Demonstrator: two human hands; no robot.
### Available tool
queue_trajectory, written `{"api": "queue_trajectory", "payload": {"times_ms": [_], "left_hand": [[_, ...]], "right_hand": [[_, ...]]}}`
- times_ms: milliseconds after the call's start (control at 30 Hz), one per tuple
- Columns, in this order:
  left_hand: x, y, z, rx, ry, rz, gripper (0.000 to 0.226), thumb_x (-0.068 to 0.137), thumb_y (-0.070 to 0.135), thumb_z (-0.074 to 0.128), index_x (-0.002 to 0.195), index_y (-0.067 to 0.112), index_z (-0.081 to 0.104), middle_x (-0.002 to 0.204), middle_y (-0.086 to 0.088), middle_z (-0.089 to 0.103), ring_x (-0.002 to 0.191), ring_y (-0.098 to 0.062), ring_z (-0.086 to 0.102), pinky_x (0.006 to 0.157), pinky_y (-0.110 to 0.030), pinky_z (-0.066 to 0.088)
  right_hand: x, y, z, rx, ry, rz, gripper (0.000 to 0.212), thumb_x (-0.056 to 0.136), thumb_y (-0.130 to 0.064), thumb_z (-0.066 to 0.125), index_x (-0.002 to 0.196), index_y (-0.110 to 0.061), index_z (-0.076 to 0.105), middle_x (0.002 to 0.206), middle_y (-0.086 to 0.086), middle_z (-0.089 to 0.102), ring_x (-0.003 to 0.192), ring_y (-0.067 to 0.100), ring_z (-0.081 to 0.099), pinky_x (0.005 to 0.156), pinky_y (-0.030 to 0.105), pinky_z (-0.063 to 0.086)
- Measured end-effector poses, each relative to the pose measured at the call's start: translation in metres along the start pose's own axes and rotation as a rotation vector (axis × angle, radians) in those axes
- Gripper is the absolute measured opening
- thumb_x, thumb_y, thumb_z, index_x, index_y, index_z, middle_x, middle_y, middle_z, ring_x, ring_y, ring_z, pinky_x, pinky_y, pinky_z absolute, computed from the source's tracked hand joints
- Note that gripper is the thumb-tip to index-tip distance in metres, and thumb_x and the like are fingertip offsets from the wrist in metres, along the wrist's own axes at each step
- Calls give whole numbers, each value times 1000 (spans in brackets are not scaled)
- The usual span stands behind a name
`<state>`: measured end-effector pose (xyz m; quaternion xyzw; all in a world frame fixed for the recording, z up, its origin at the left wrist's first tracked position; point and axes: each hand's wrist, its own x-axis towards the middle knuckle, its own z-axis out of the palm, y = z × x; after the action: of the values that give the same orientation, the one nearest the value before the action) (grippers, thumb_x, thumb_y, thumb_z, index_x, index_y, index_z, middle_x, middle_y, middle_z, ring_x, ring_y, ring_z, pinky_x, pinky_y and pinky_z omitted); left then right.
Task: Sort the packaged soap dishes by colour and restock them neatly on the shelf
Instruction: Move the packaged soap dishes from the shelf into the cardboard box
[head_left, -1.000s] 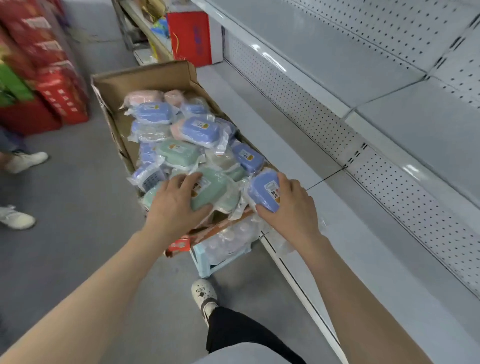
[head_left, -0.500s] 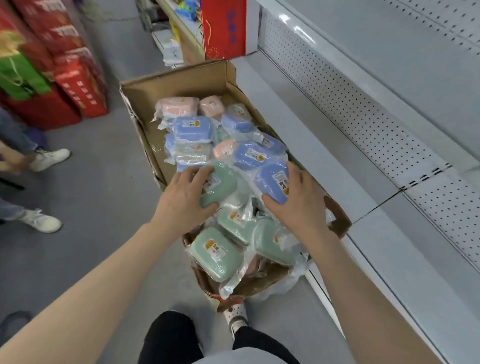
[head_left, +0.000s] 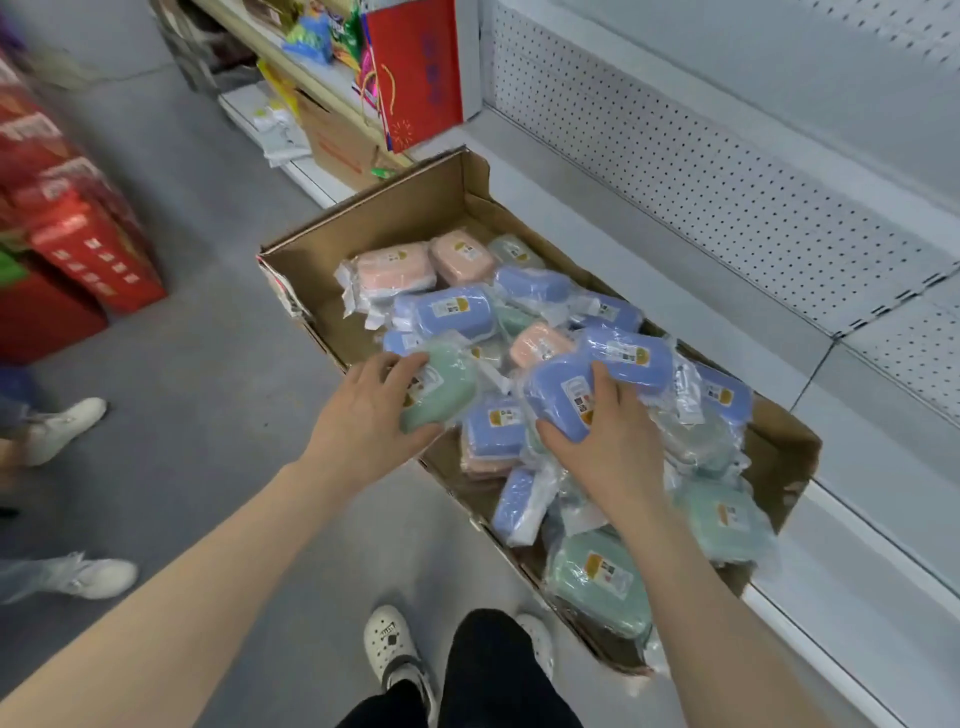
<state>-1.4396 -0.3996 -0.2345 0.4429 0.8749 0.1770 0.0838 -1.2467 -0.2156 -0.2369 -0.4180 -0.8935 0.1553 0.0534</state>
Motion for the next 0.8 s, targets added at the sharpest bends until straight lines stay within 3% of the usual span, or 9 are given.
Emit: {"api": "queue_trajectory", "payload": {"times_ms": [333, 567, 733, 800], "left_hand": [[92, -80, -25, 75, -25, 81, 75, 74, 41, 71, 140, 21, 42, 130, -7, 50, 113, -32, 50, 96, -41, 44], [181, -105, -38, 136, -69, 115, 77, 76, 46, 72, 142, 22, 40, 134, -9, 48, 120, -32, 47, 100, -43, 42], [255, -115, -30, 139, -118, 153, 77, 77, 48, 70, 143, 24, 35, 135, -9, 45, 121, -32, 46, 99, -43, 42], [286, -113, -23, 141, -138, 196, 77, 78, 46, 69, 143, 22, 36, 135, -11, 46, 120, -33, 46, 99, -43, 41]], "right_hand": [[85, -59, 32, -143, 22, 43, 90, 82, -59, 60, 151, -17, 22, 134, 17, 48, 117, 37, 49, 89, 45, 44], [165, -75, 60, -321, -144, 61, 80, 86, -58, 56, 149, -22, 23, 139, 16, 42, 120, 37, 46, 93, 44, 40], [192, -72, 80, -382, -200, -6, 81, 69, -57, 73, 135, -16, 53, 113, 18, 60, 98, 38, 60, 77, 47, 49], [194, -70, 84, -356, -163, -15, 73, 73, -61, 60, 130, -15, 58, 108, 17, 62, 94, 38, 61, 75, 46, 50]]}}
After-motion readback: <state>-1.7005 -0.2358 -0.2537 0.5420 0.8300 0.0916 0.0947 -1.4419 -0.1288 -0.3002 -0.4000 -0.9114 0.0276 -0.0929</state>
